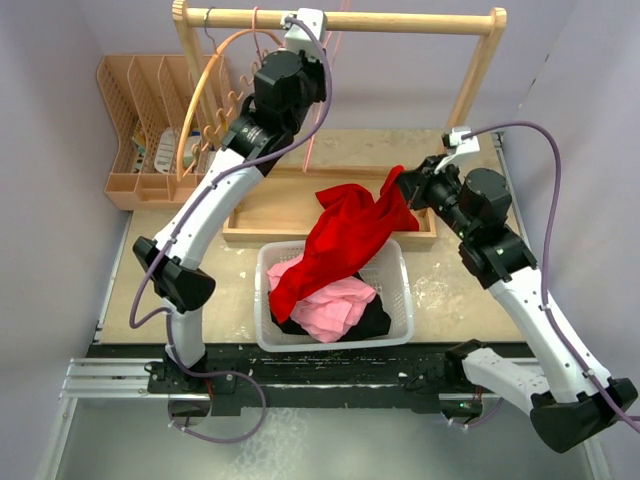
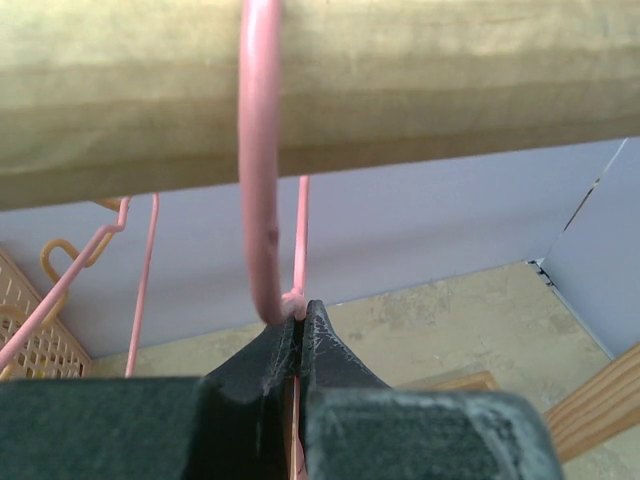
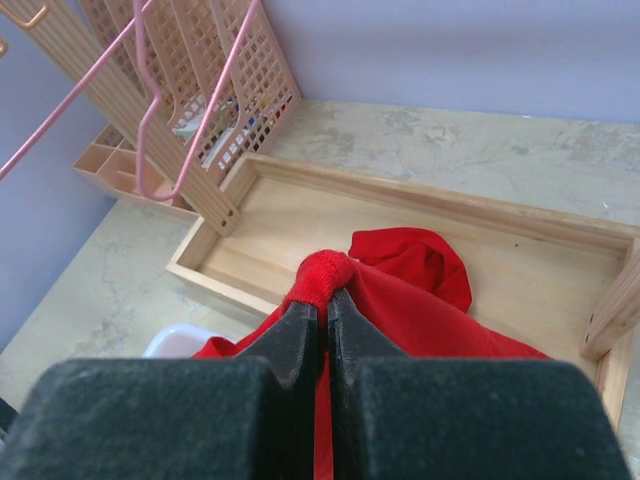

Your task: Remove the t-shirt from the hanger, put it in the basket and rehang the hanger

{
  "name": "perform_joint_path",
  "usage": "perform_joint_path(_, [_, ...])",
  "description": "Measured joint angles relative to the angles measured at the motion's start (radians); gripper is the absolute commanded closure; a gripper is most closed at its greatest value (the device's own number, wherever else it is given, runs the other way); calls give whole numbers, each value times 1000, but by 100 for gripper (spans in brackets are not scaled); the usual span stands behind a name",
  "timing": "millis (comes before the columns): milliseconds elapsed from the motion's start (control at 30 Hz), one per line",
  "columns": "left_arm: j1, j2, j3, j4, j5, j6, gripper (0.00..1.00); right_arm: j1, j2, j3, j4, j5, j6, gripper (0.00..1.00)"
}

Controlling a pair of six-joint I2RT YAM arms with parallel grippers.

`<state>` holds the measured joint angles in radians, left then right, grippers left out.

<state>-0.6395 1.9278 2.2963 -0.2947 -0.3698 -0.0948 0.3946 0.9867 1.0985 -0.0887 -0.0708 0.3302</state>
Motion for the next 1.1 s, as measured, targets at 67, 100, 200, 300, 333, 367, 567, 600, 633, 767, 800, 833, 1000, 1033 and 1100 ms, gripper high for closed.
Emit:
perform_joint_path(67, [-1,-23,-32,7,0,-3,77,0,-6,0,0,0,0,100])
perform_joint_path(100, [-1,-35,-52,9,0,-6,73,0,-8,0,-1,0,0,100])
perform_joint_path(200, [0,-77,-134,19,0,-23,55,0,-11,4,-4,0,0,100])
perform_joint_path(300, [0,-110,-194,27,4,-34,31,0,-11,20,-15,0,0,100])
perform_joint_path(333, [0,-124,-216,29,9,-42,24,0,-10,32,-19,0,0,100])
perform_joint_path(367, [0,-135,-228,28,15,-43,17,0,-10,39,-19,0,0,100])
perform_joint_path(567, [0,-269,-341,55,72,-79,1,0,22,158,-35,0,-1,100])
perform_joint_path(600, [0,-306,-367,63,80,-85,1,0,29,184,-39,0,-1,100])
perform_joint_path(633, [0,-332,-383,69,86,-89,1,0,36,211,-42,0,-1,100])
perform_joint_path(767, [0,-450,-450,98,110,-110,1,0,68,330,-60,-6,-1,100])
perform_joint_path(800, [0,-475,-459,99,118,-117,1,0,76,364,-69,-10,-1,100])
perform_joint_path(833, [0,-494,-463,95,128,-127,1,0,84,393,-77,-13,-1,100])
perform_joint_path(1000, [0,-598,-511,55,217,-182,1,0,151,649,-115,-94,4,100])
perform_joint_path(1033, [0,-599,-512,53,218,-183,1,0,151,649,-115,-94,4,100])
perform_joint_path(1100, [0,-632,-558,61,246,-200,1,0,190,754,-157,-156,25,100])
